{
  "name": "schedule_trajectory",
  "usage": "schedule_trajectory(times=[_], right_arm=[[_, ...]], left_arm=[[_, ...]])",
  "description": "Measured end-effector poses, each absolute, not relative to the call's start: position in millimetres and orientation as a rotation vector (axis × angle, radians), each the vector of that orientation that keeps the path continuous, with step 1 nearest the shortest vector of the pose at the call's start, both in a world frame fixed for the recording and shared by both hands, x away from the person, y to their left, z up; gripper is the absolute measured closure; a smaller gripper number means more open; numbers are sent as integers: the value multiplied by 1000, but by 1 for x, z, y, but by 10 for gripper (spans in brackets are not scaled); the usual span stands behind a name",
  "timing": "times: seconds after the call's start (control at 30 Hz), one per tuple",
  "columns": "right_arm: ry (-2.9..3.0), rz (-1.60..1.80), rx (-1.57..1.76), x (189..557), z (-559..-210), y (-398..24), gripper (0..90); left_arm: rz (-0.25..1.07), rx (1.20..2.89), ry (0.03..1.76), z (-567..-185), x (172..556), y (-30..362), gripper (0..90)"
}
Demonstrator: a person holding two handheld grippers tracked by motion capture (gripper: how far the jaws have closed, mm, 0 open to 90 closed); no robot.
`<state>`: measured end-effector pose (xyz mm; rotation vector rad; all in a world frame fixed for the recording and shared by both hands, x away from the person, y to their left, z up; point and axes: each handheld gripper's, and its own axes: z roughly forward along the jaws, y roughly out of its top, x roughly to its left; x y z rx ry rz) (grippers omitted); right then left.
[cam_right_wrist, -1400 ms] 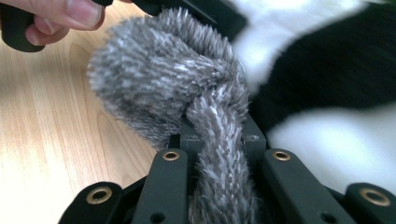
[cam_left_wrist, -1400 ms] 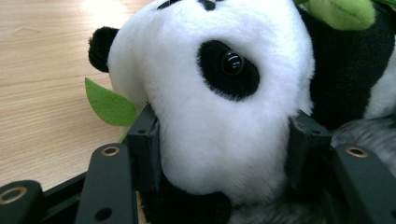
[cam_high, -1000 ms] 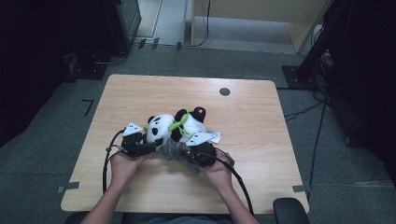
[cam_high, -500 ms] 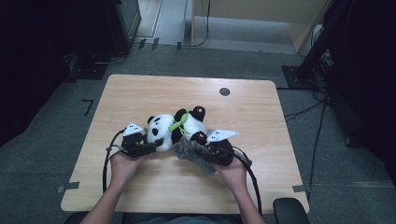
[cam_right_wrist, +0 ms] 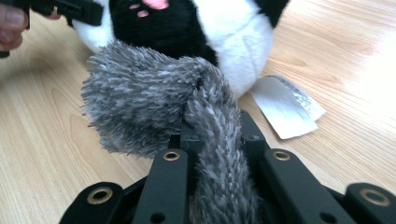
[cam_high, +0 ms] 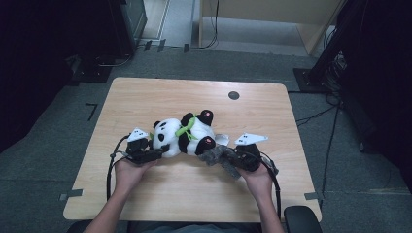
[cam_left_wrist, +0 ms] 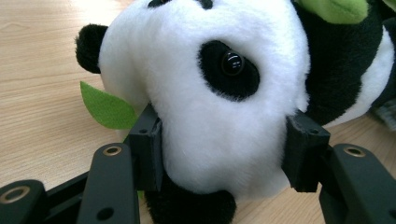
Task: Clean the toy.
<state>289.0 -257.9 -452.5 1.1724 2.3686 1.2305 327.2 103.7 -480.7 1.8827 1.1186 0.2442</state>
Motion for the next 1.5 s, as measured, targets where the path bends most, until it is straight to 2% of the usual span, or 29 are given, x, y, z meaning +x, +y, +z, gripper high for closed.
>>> schedule_trajectory(times=[0.4, 0.77, 1.17, 1.5], right_arm=[[2465, 1332, 1033, 282, -449, -243, 785], [2627, 1353, 828, 281, -448, -182, 783], [2728, 1191, 740, 307, -466, -105, 785], [2704, 1198, 774, 321, -473, -96, 784]], left_arm=[[236, 1883, 1130, -479, 328, 105, 421], [233, 1886, 1128, -479, 328, 104, 421], [229, 1890, 1125, -478, 329, 102, 420], [232, 1889, 1126, -478, 328, 100, 423]])
